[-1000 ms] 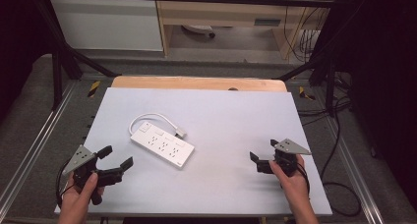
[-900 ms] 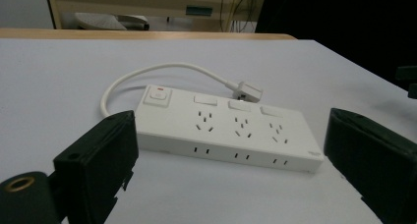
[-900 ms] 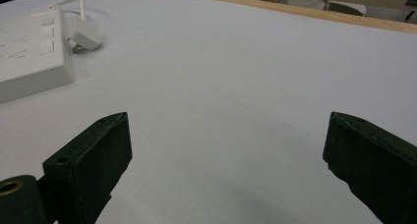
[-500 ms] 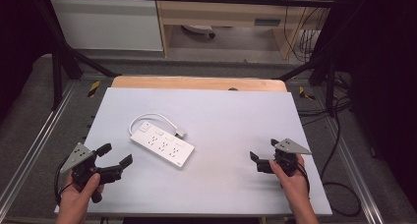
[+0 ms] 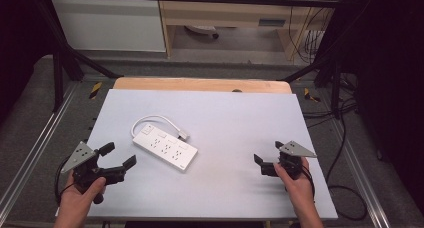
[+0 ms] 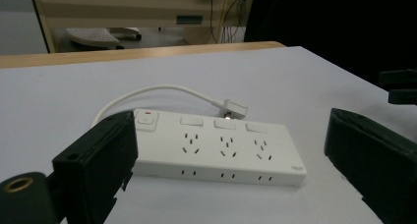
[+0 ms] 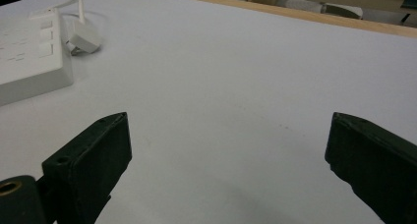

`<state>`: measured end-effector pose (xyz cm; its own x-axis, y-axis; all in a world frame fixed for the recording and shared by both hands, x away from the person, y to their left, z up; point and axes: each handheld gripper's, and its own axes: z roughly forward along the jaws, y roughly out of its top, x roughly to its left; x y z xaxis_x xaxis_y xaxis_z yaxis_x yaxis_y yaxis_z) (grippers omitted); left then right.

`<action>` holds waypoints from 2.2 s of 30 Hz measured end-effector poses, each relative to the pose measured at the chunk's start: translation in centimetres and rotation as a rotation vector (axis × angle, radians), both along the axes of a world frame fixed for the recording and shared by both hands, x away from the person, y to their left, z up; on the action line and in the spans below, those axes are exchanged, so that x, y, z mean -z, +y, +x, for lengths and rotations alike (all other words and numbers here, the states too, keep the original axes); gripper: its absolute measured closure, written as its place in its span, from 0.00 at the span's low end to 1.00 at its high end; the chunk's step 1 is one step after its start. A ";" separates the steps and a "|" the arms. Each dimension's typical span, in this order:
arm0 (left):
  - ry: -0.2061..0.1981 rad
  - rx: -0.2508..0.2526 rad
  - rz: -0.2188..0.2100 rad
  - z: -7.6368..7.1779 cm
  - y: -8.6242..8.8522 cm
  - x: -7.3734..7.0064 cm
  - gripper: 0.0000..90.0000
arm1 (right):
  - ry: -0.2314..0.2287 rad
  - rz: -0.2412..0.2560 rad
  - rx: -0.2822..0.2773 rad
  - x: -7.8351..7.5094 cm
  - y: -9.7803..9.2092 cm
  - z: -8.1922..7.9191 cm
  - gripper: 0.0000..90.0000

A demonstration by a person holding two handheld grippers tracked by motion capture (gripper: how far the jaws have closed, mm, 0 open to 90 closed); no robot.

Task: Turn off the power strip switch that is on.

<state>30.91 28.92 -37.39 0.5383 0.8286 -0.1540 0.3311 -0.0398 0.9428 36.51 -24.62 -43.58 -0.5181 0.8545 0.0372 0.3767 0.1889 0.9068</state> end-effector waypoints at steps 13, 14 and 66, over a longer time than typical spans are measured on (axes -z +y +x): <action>-0.014 0.033 0.021 1.9 -1.4 -1.6 0.06 | -0.001 -0.003 0.009 0.0 0.0 -0.1 0.04; -0.020 0.033 0.028 2.0 -1.5 -1.8 0.06 | 0.001 -0.009 0.011 0.0 0.0 -0.2 0.04; 0.011 0.142 0.142 8.2 -6.5 -5.2 0.06 | -0.005 0.004 0.013 -0.2 -0.5 -0.2 0.04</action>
